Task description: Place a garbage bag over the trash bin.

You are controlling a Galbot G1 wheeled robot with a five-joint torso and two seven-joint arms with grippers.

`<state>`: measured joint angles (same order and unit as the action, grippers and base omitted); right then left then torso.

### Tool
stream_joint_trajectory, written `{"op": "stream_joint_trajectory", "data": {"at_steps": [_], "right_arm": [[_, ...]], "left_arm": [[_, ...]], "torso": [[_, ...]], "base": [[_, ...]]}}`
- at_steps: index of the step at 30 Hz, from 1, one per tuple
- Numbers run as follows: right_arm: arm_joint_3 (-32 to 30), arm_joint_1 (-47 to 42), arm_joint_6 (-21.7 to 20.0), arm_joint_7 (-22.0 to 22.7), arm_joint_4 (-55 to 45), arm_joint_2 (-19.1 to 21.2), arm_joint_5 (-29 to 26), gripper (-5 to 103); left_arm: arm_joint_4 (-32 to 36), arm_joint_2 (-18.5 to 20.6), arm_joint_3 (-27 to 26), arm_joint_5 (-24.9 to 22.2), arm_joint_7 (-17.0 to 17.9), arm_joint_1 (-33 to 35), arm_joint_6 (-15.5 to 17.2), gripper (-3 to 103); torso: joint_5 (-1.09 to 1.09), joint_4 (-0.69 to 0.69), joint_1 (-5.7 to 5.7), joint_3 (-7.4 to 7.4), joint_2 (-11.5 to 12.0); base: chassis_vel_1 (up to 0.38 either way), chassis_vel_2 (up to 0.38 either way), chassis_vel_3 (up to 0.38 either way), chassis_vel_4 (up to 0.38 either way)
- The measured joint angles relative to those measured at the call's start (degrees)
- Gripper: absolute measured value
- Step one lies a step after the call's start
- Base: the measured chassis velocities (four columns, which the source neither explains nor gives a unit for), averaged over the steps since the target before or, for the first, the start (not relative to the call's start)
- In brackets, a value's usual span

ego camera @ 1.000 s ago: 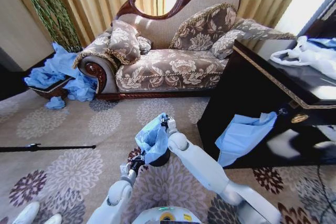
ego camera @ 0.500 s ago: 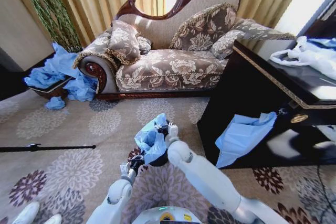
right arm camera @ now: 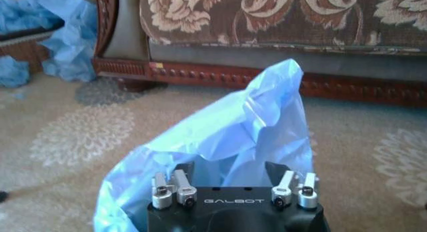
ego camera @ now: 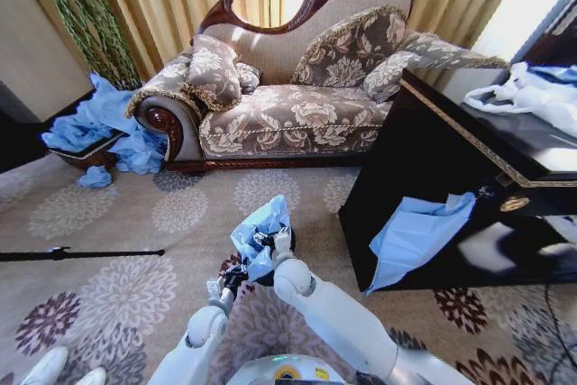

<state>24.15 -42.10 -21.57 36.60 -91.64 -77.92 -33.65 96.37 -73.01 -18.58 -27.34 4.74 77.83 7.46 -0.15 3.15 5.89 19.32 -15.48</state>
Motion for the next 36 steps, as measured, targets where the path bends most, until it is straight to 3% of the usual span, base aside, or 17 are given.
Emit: {"op": "stream_joint_trajectory", "data": {"at_steps": [1, 4, 7, 12, 13, 16, 20, 36], "right_arm": [[0.0, 0.0, 0.0, 0.0, 0.0, 0.0, 0.0, 71], [-0.1, -0.1, 0.2, -0.7, 1.9, 0.0, 2.6, 54], [-0.1, -0.2, 0.3, -1.2, 2.6, 0.1, 4.1, 49], [0.3, -0.4, 0.3, -1.7, 4.1, 0.3, 8.1, 27], [0.3, -0.4, 0.3, -1.7, 4.1, 0.3, 8.1, 27], [0.1, -0.6, 0.3, -2.3, 5.2, 0.7, 10.3, 11], [0.0, -1.2, 0.3, -2.3, 4.7, 1.6, 10.9, 1], [0.1, -1.5, 0.1, -2.3, 1.0, 5.4, 15.0, 0]], "left_arm": [[0.0, 0.0, 0.0, 0.0, 0.0, 0.0, 0.0, 0], [0.1, 0.0, 0.0, 0.0, 0.0, 0.1, 0.0, 0], [0.2, -0.1, 0.0, 0.0, -0.1, 0.1, -0.1, 0], [0.3, -0.3, 0.1, -0.1, -0.3, 0.3, -0.7, 0], [0.3, -0.3, 0.1, -0.1, -0.3, 0.3, -0.7, 0], [0.5, -0.4, 0.1, -0.1, -0.4, 0.3, -0.8, 0], [0.5, -0.4, 0.1, -0.1, -0.5, 0.3, -0.9, 0], [0.2, -1.0, 0.1, 0.0, -0.6, 0.3, -1.2, 0]], "torso": [[0.00, 0.00, 0.00, 0.00, 0.0], [0.00, 0.00, 0.00, 0.00, 0.0], [0.00, 0.00, 0.00, 0.00, 0.0], [0.00, 0.00, 0.00, 0.00, 0.0], [0.00, 0.00, 0.00, 0.00, 0.0], [0.00, 0.00, 0.00, 0.00, 0.0], [0.00, 0.00, 0.00, 0.00, 0.0], [0.01, -0.01, 0.00, 0.00, 0.0]], "base": [[0.000, 0.000, 0.000, 0.000], [0.000, 0.000, 0.000, 0.000], [0.000, 0.000, 0.000, 0.000], [0.000, 0.000, 0.000, 0.000], [0.000, 0.000, 0.000, 0.000], [0.000, 0.000, 0.000, 0.000], [0.000, 0.000, 0.000, 0.000], [0.000, 0.000, 0.000, 0.000]]}}
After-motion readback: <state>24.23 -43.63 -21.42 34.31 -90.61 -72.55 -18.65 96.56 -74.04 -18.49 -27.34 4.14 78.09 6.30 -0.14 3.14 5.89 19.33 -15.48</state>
